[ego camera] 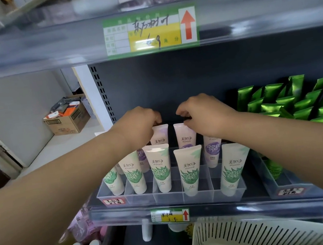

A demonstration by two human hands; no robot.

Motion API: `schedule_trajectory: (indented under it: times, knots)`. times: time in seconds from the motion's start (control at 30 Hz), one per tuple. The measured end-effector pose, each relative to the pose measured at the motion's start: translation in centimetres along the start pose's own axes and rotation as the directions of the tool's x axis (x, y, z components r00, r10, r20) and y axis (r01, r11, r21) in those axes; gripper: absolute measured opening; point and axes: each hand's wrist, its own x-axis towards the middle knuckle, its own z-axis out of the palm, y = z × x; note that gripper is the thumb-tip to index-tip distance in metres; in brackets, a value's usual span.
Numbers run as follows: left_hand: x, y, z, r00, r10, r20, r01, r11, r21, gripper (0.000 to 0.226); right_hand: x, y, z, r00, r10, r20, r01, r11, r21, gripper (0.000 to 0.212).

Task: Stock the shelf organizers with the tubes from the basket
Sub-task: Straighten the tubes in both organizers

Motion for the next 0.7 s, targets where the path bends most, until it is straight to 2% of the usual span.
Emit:
schedule_trajectory:
  times: [0.17,0.27,0.57,0.7]
  knots:
    - [-1.4,0.4,-1.1,0.995,0.028,-0.095,-0.033,0.998,-0.045,0.033,-1.6,-0.7,-1.6,0.995,-0.041,-0.092,0.050,0.993,0.104,0.027]
    - [-2.6,1.1,-1.1,0.993,0.043,-0.110,-0.048,0.998,-0.044,0.029,-3.0,-1.1,-2.0,0.998,-0.042,-0.046,0.048,0.989,0.142,0.030]
    - [-5.0,1.8,0.2,0.993,0.057,0.101,-0.059,0.998,0.014,0.039,-5.8,-2.0,0.3,0.981,-0.053,0.185,0.034,0.994,0.105,0.029]
    - [-4.9,1.8,1.1,0.990,0.046,0.136,-0.057,0.995,0.077,0.036,-5.9,-2.1,1.5,0.978,-0.063,0.197,0.063,0.998,0.005,0.017]
